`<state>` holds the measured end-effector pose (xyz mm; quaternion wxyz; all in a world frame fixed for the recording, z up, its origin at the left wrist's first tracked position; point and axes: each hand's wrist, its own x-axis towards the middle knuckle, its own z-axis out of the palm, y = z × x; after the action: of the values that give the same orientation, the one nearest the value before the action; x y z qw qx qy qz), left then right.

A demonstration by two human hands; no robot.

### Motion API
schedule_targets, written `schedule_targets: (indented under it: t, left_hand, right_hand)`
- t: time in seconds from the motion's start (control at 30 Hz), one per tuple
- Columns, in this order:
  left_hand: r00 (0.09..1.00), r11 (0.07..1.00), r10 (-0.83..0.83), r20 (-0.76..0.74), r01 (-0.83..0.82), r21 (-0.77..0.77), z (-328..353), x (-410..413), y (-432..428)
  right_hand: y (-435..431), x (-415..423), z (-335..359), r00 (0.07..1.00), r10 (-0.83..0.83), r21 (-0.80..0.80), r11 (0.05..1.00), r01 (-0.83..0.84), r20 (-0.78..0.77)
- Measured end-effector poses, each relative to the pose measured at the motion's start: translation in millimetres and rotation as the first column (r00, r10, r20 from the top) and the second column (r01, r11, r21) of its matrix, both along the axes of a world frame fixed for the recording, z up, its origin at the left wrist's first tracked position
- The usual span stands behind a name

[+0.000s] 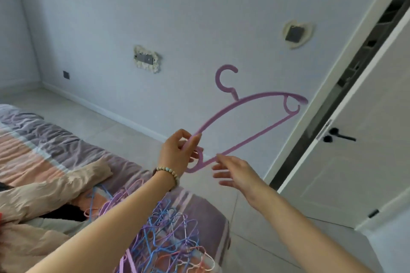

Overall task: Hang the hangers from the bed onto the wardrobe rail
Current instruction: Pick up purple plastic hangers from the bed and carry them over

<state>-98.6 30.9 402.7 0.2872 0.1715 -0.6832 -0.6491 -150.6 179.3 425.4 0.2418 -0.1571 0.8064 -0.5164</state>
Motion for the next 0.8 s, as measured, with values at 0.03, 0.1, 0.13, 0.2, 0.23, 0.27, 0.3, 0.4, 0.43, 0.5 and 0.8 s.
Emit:
schedule_targets:
  t: [0.03, 0.1, 0.13, 0.2, 0.23, 0.27, 0.3, 0.4, 0.43, 0.5, 0.8]
  left_hand:
    - [0.999, 0.999, -0.041, -0.004, 0.041, -0.018, 20, -5, 15]
    - [0.992, 0.99, -0.125, -0.018, 0.123, -0.062, 62, -12, 47]
    - [0.986, 0.982, -0.165, -0.023, 0.162, -0.095, 81, -15, 63]
    - [0.968, 0.956, -0.248, -0.03, 0.24, -0.169, 118, -19, 97]
    - [0.955, 0.938, -0.293, -0.035, 0.281, -0.203, 136, -20, 115]
    - [0.94, 0.917, -0.34, -0.037, 0.323, -0.234, 153, -21, 134]
    - [0.921, 0.893, -0.389, -0.037, 0.366, -0.262, 169, -22, 153]
    - [0.851, 0.801, -0.525, -0.016, 0.488, -0.346, 216, -22, 218]
    - [0.825, 0.767, -0.566, -0.01, 0.522, -0.374, 230, -21, 242]
    - [0.766, 0.698, -0.642, -0.002, 0.583, -0.416, 256, -18, 290]
    - [0.487, 0.416, -0.873, 0.02, 0.766, -0.49, 331, 7, 519]
  right_hand:
    - [21, -2, 21, 0.999, -0.016, 0.026, 1.0, 0.017, -0.039]
    - [65, -5, 62, 0.995, -0.029, 0.056, 0.998, 0.034, -0.091]
    - [87, -5, 81, 0.994, -0.035, 0.052, 0.998, 0.041, -0.105]
    - [132, 0, 121, 0.987, -0.076, 0.003, 0.997, 0.077, -0.145]
    - [154, 4, 140, 0.979, -0.108, -0.038, 0.994, 0.103, -0.174]
    - [177, 8, 158, 0.968, -0.145, -0.085, 0.988, 0.13, -0.206]
    - [199, 13, 175, 0.954, -0.184, -0.133, 0.979, 0.156, -0.237]
    - [265, 29, 218, 0.901, -0.306, -0.269, 0.936, 0.225, -0.309]
    - [288, 35, 230, 0.88, -0.348, -0.309, 0.918, 0.25, -0.322]
    - [331, 46, 250, 0.838, -0.429, -0.379, 0.877, 0.296, -0.337]
    - [540, 106, 301, 0.6, -0.706, -0.594, 0.68, 0.429, -0.376]
